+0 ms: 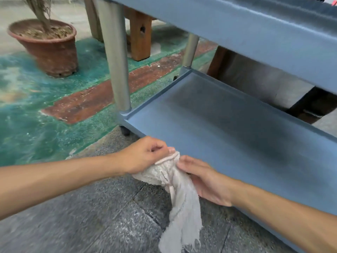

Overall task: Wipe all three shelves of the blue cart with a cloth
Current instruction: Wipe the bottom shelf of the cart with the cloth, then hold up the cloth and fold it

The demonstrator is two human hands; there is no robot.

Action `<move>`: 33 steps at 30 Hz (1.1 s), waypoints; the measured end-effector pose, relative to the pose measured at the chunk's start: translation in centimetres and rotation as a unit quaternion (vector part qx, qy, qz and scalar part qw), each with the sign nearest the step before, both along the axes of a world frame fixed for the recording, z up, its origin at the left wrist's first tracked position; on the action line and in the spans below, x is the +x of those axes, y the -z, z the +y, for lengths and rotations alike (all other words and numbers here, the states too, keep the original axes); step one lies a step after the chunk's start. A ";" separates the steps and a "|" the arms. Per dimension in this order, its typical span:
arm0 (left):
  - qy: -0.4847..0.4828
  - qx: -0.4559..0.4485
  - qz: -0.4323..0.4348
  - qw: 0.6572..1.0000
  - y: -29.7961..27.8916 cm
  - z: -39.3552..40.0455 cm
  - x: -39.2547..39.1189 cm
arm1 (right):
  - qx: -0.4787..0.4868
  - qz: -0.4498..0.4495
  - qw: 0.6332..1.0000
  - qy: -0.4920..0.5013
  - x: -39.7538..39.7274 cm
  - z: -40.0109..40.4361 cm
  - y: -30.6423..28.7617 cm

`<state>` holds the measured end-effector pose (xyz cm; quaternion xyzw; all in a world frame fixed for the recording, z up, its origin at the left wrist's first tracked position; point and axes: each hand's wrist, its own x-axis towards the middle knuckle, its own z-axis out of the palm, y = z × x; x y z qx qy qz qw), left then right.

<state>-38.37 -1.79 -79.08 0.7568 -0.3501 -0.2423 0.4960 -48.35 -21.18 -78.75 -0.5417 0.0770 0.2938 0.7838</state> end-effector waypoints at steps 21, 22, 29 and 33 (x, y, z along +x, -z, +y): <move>-0.044 0.212 0.033 0.976 -35.7 14.6 -0.6 | -0.166 -0.167 0.971 0.039 3.1 13.0 -31.1; -0.055 0.217 0.028 0.974 -39.4 15.5 -0.7 | -0.156 -0.163 0.973 0.042 3.5 13.7 -34.6; -0.110 0.175 0.048 0.977 -60.1 20.0 0.0 | -0.156 -0.180 0.969 0.069 4.8 16.6 -54.6; -0.164 0.135 0.039 0.976 -71.4 21.2 1.6 | -0.154 -0.206 0.962 0.094 6.3 16.8 -66.5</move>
